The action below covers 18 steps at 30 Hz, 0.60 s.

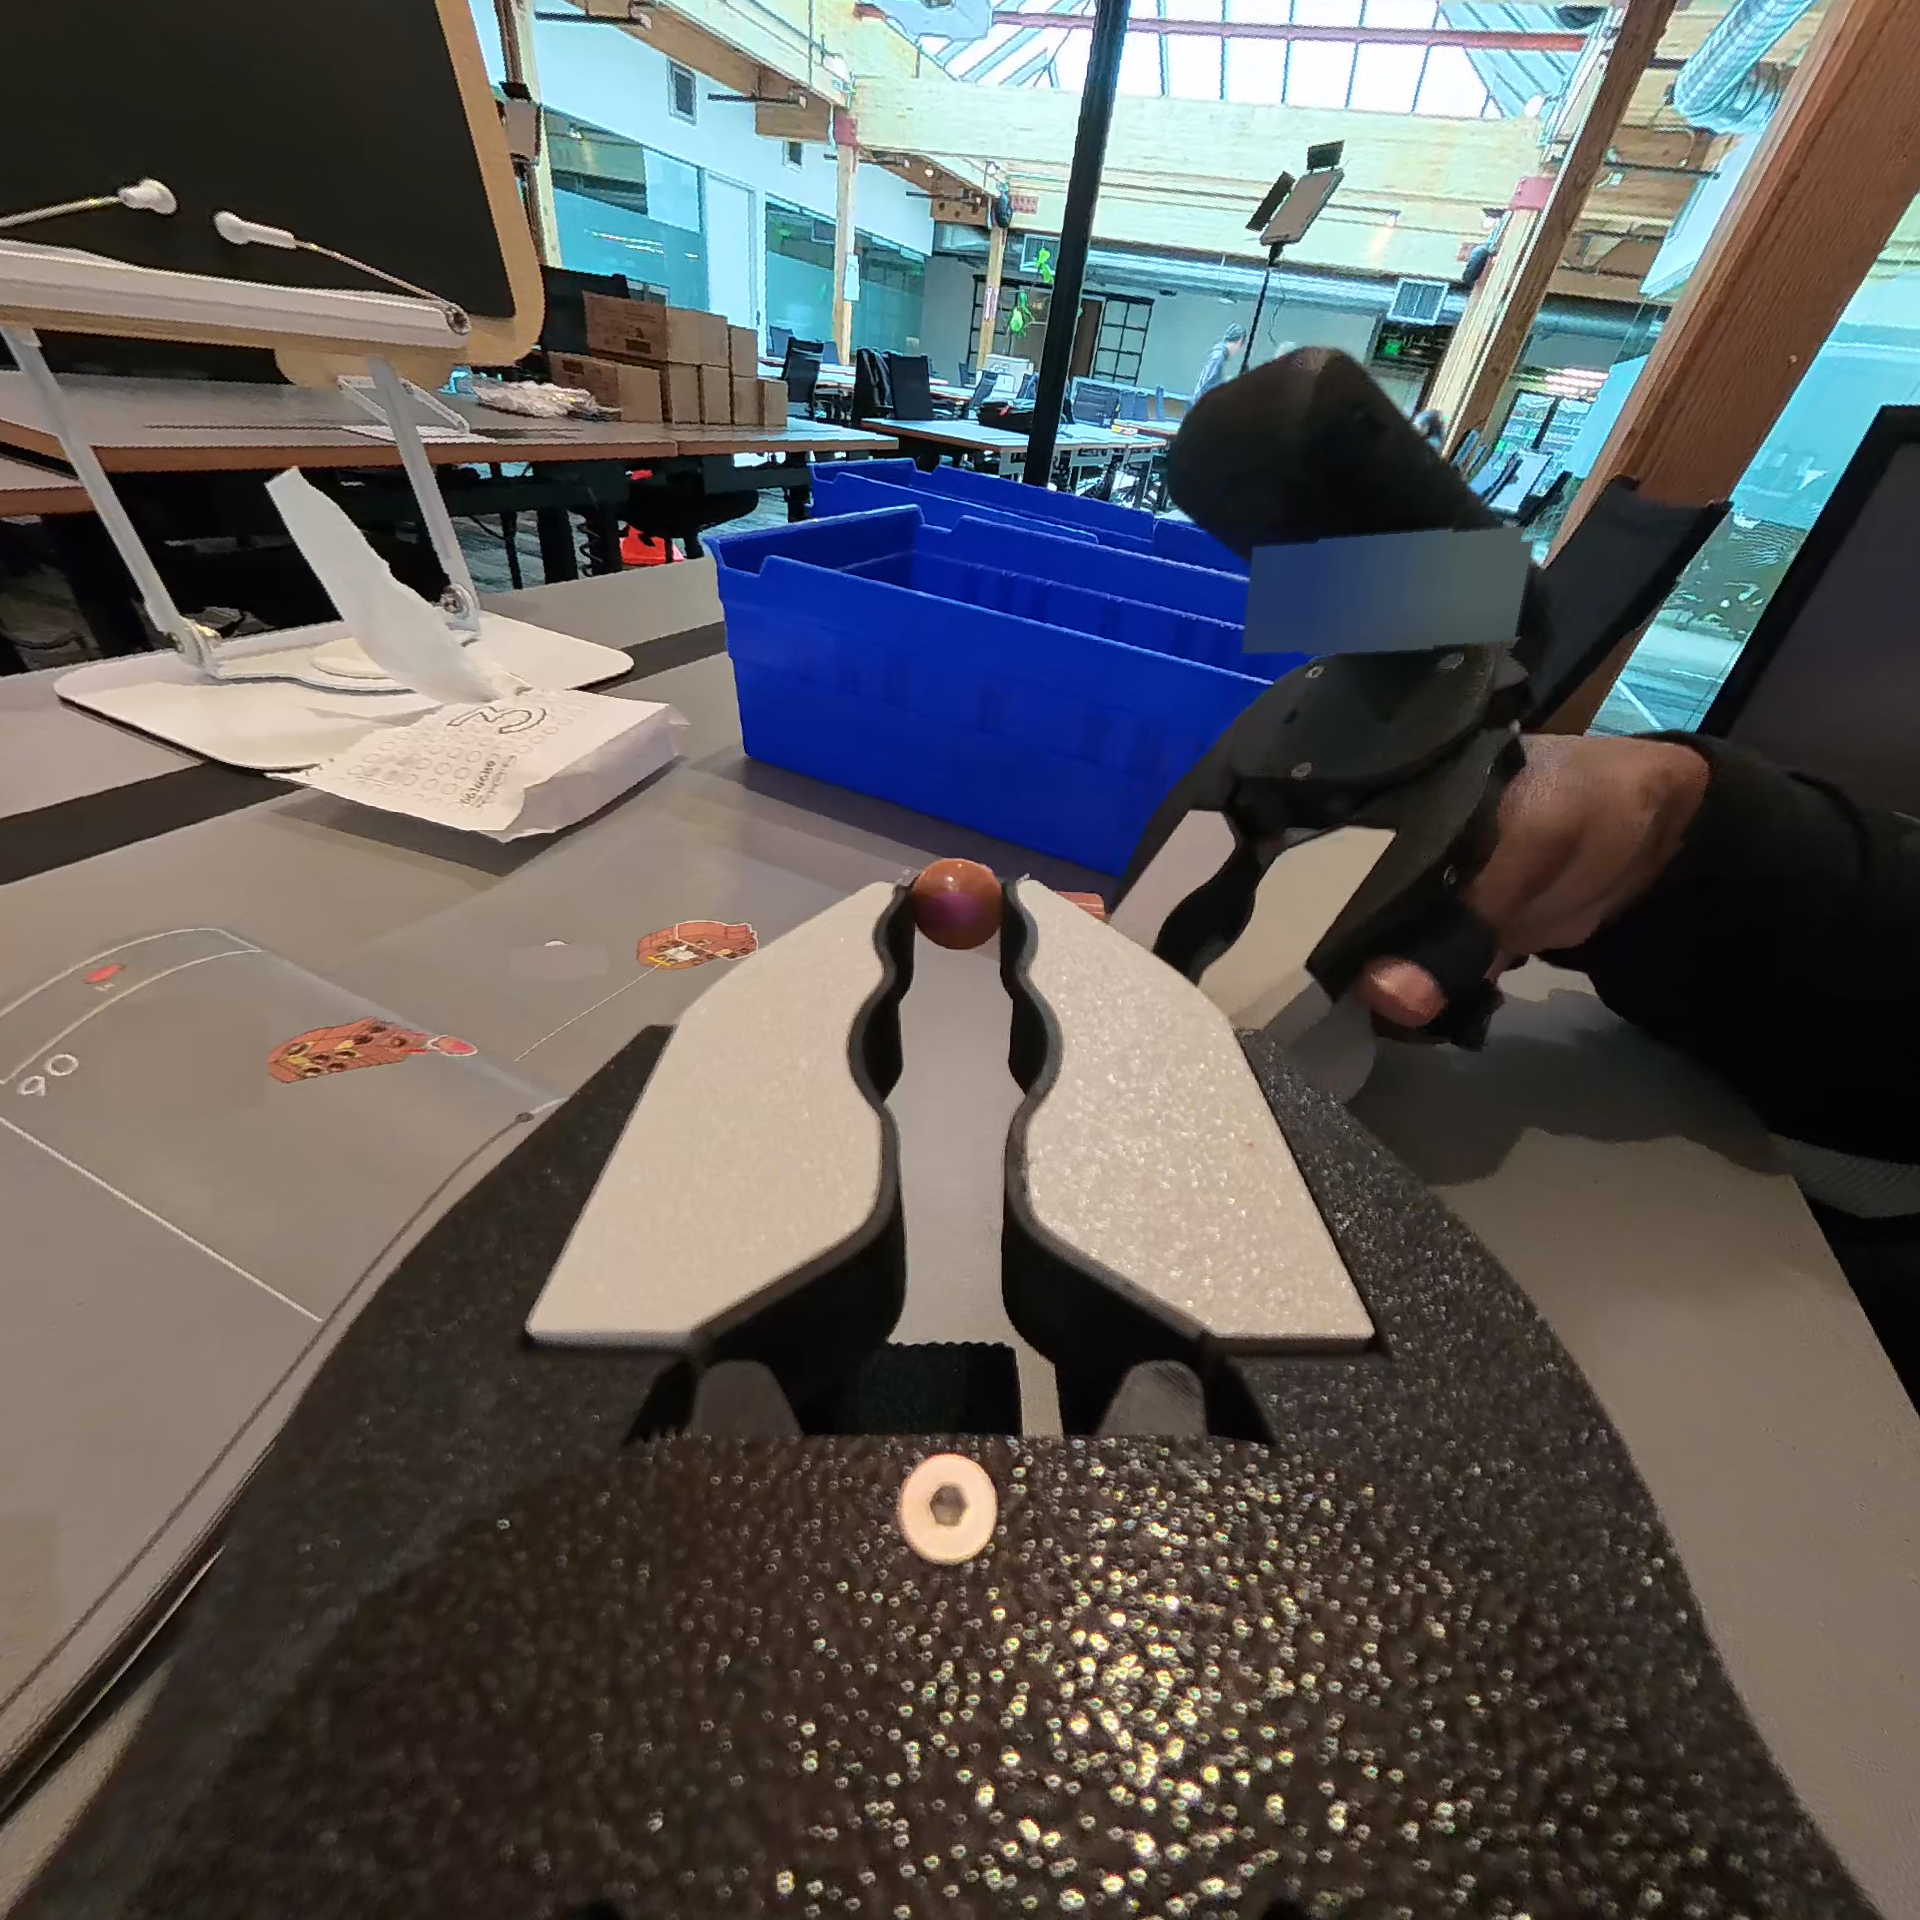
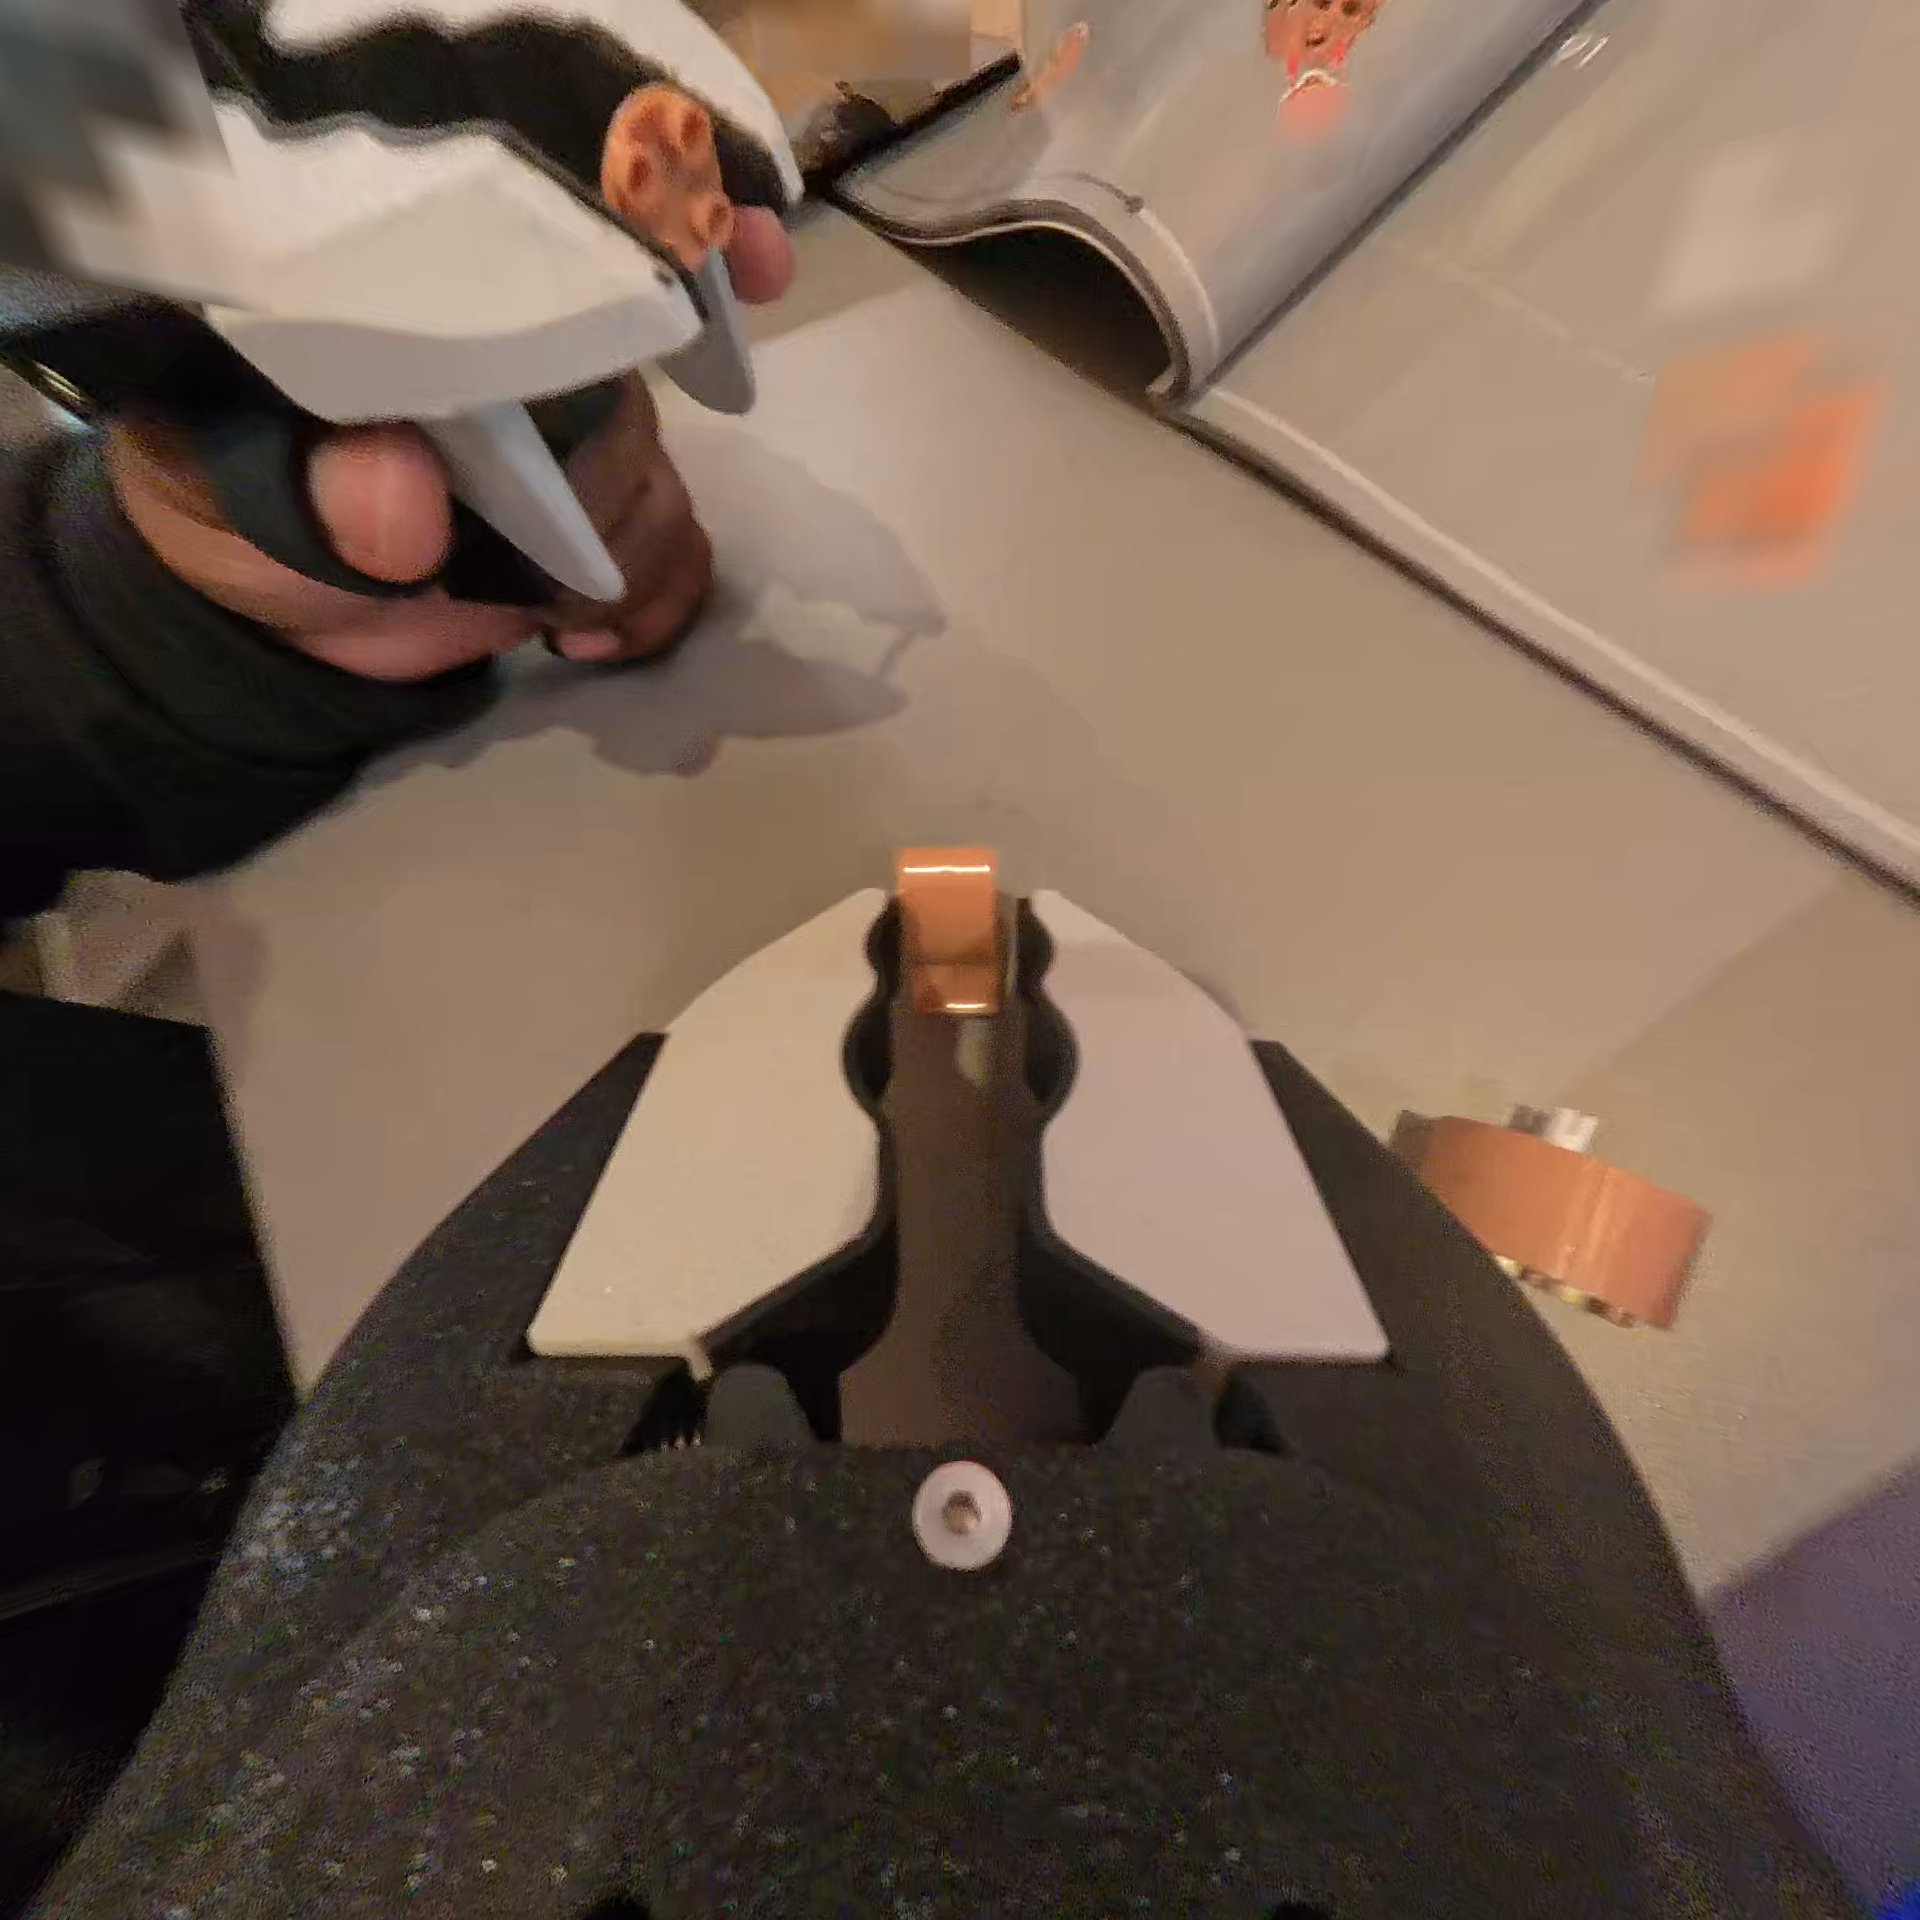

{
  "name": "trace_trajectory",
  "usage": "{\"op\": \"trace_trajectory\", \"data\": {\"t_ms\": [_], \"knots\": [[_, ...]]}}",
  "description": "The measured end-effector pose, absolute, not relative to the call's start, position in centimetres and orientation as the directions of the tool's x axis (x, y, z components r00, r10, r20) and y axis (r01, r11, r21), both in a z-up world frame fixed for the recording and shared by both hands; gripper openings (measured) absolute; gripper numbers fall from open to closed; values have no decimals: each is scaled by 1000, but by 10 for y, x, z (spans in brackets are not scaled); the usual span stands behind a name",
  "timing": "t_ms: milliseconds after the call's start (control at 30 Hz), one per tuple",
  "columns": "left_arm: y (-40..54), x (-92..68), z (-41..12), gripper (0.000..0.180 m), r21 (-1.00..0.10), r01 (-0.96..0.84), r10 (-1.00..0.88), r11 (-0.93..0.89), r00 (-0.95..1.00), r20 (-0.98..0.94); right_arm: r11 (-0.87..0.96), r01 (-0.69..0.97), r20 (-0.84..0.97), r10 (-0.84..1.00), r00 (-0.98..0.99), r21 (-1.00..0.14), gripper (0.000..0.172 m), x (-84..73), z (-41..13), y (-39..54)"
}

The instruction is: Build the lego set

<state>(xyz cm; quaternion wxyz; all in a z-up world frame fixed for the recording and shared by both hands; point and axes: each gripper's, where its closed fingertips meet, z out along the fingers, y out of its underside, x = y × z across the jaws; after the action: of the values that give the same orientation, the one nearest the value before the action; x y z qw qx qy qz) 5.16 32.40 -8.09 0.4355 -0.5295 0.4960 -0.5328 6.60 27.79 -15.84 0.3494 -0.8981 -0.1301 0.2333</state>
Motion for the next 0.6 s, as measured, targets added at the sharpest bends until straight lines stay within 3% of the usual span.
{"op": "trace_trajectory", "data": {"t_ms": [167, 400, 600], "knots": [[324, 52, -81, 15, -989, -62, -989, -132, -61, 136, -684, 293, 17, 380, 925, -667, 30, 89, -175, 284], [325, 52, -82, 15, -993, -74, -995, -87, -42, 90, -636, 250, 19, 347, 938, -730, 32, 95, -158, 289], [320, 57, -100, 15, -962, -205, -983, 180, 2, -184, -591, 264, 32, 372, 927, -763, 29, 92, -148, 291]]}}
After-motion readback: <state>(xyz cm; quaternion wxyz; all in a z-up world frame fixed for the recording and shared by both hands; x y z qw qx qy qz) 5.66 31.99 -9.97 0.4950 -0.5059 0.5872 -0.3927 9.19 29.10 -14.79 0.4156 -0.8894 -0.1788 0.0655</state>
